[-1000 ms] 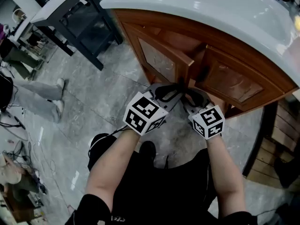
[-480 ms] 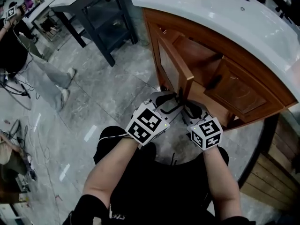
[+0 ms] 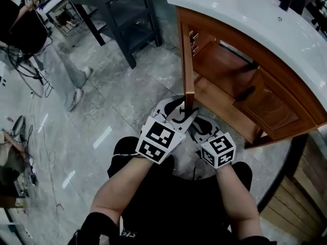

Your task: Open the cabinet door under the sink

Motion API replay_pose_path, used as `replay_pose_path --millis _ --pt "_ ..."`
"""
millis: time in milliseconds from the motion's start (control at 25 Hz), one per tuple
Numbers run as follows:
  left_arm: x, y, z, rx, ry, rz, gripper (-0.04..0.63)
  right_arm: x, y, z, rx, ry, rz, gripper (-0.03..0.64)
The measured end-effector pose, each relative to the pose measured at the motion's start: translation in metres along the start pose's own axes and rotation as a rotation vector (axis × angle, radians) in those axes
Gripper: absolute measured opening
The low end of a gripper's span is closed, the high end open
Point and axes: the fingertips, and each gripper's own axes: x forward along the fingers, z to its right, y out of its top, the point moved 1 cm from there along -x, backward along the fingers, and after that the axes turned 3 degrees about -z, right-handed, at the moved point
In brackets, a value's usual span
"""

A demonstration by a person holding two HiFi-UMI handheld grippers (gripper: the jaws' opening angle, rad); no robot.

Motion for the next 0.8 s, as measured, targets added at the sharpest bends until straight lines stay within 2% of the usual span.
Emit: replay_pose_path --millis 160,320,520,680,800 --pt "-0.017 -0.009 -0.020 -0.054 0.071 -0.004 0.184 0.018 0.010 -0.020 0.012 0.022 -0.002 0.100" --pt "-0.029 -0.015 -0.032 -0.066 0.128 0.003 0.200 0.027 0.009 -0.027 0.026 0.035 -0.006 0.106" --pt "-0.032 -0.019 -0.040 -0.136 0.148 0.035 0.229 0.018 -0.013 -0.025 0.030 0.075 -0.040 0.106" --pt "-0.036 -0.022 -0.044 -0.155 0.172 0.039 0.218 -0.011 -0.042 0.005 0.050 0.032 -0.090 0.106" --pt "-0.045 -0.028 -0.059 -0.196 0.209 0.052 0.208 -0.030 -0.049 0.032 0.088 -0.027 -0.080 0.106"
